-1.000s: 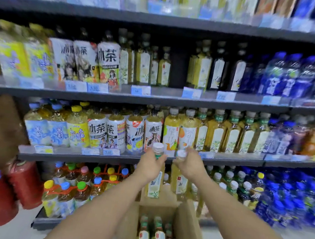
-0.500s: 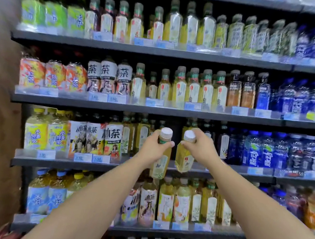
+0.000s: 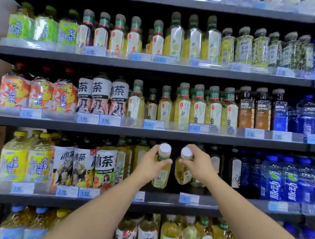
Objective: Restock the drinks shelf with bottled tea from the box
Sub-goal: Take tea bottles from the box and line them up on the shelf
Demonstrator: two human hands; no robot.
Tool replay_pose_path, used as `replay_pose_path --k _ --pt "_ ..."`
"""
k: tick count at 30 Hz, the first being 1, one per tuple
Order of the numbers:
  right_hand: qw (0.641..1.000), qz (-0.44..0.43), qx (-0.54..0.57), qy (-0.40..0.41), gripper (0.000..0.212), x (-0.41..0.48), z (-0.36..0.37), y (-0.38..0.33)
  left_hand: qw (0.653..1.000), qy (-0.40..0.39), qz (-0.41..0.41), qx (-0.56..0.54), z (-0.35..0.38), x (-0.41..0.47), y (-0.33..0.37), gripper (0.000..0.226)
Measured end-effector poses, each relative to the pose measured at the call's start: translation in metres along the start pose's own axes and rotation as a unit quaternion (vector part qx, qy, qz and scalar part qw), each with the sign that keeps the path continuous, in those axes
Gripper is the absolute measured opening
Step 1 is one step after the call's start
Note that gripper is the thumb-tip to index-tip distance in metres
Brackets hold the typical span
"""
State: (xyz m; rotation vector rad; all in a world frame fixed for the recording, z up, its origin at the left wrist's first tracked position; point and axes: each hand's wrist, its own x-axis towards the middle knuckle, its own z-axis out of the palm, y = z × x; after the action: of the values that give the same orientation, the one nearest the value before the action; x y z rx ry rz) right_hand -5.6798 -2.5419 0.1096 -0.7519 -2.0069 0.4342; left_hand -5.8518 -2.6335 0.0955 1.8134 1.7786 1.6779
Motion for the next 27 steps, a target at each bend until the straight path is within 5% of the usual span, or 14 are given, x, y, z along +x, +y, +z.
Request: replay_pose_path --k 9,17,20,23,27 --pt "0.992 0.124 -0.008 0.022 0.039 0.069 0.052 0.051 0.996 0.014 -0.091 -0.009 0.028 0.059 -0.071 0.032" --pt "0.986 0.165 0.001 0.013 0.077 0.077 0.081 0.106 0.990 -0.011 -0.127 0.056 0.045 0.093 -0.098 0.060" --pt "0.985 0.166 -0.031 -0.028 0.081 0.068 0.075 0.107 0.983 -0.054 -0.161 0.075 0.044 0.082 -0.107 0.096" --pt "0.971 0.181 -0.153 -0.032 0.072 0.049 0.064 0.109 0.960 -0.117 -0.187 0.169 0.040 0.065 -0.120 0.082" --pt "0.972 0.091 -0.211 -0.054 0.029 0.026 0.058 0.103 0.955 -0.013 -0.136 0.262 0.040 0.045 -0.116 0.057"
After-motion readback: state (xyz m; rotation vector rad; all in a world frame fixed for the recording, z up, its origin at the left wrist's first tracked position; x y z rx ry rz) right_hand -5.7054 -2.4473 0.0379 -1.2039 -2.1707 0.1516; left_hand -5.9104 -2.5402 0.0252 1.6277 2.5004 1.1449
